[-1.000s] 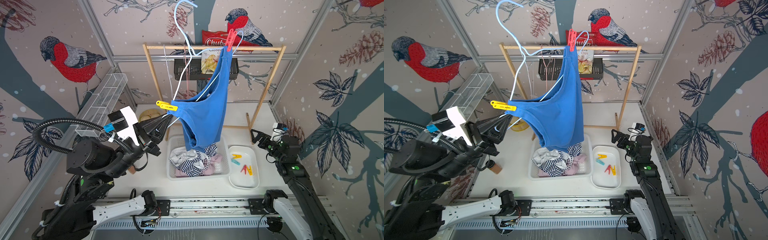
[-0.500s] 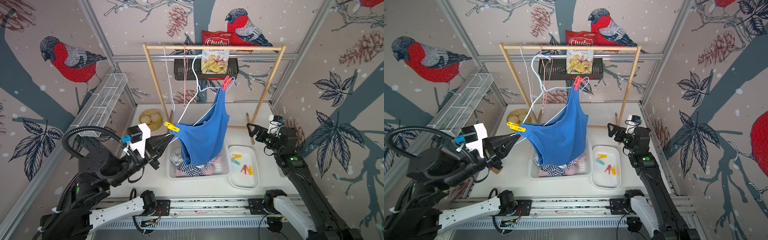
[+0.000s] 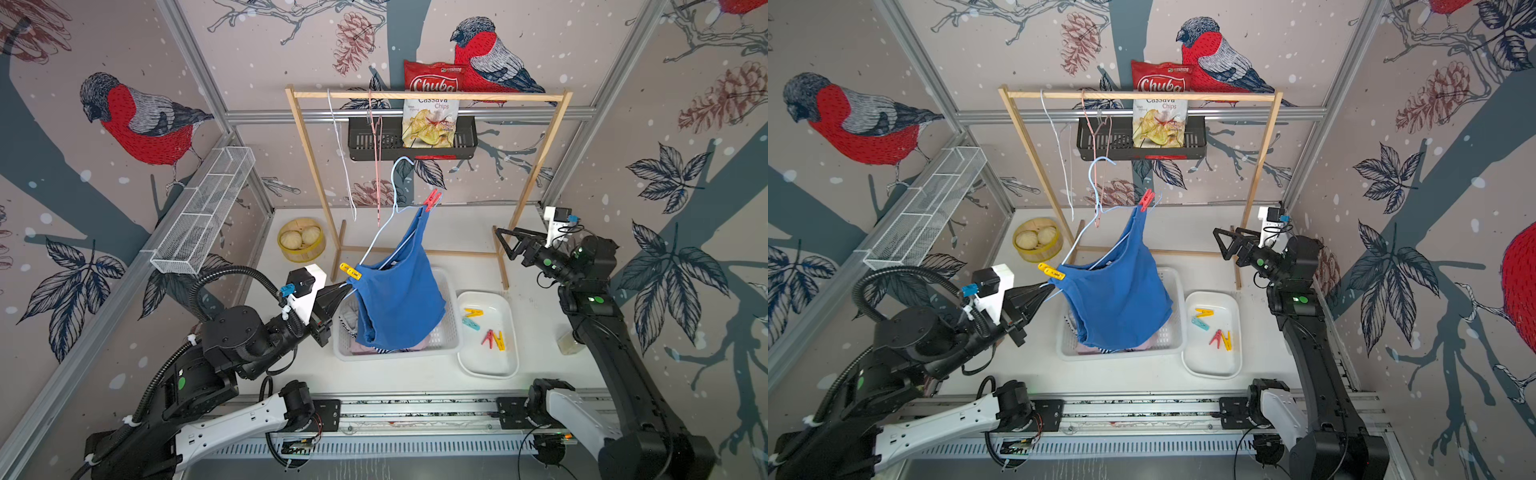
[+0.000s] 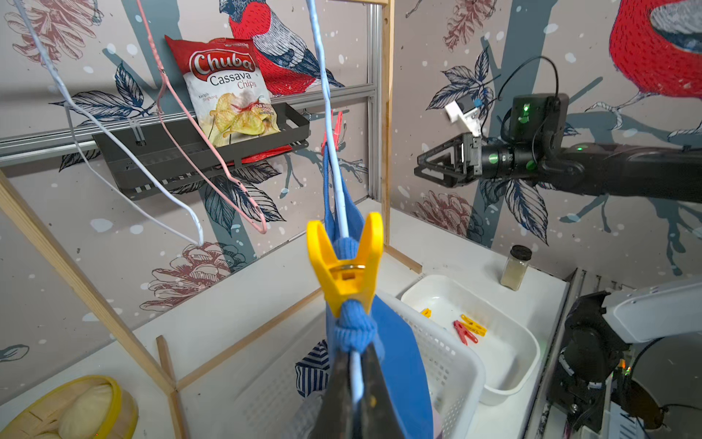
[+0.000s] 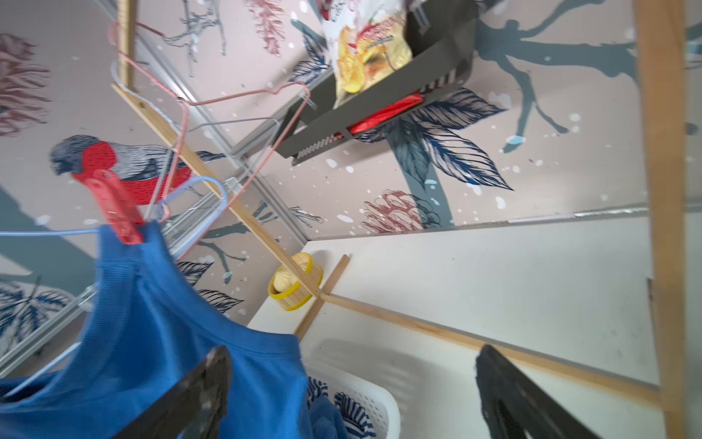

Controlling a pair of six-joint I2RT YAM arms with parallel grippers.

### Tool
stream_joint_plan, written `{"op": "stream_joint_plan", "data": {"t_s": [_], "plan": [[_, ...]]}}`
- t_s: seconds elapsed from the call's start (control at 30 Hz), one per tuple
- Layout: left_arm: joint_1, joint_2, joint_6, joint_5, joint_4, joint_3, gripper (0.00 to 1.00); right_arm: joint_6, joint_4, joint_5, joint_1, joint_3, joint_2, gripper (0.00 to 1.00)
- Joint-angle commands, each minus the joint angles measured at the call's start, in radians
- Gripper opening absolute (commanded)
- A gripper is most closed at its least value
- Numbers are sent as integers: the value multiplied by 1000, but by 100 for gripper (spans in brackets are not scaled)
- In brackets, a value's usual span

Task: Remove the clothespins securing tank tops to the hanger
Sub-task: Pick up the hanger from the clothesline.

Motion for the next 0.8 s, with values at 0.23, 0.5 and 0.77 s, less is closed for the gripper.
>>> {"op": "stream_joint_plan", "data": {"t_s": [0.23,0.5,0.77], "plan": [[8,52,55,101,164,-61,0,2,172,-263,-8,98,66,100],[245,153,48,432,212,-37,0,-46,148,-314,-9,132,108,100],[621,187,12,913,322,-97,0,-116,96,-365,-10,180,137,100]]}}
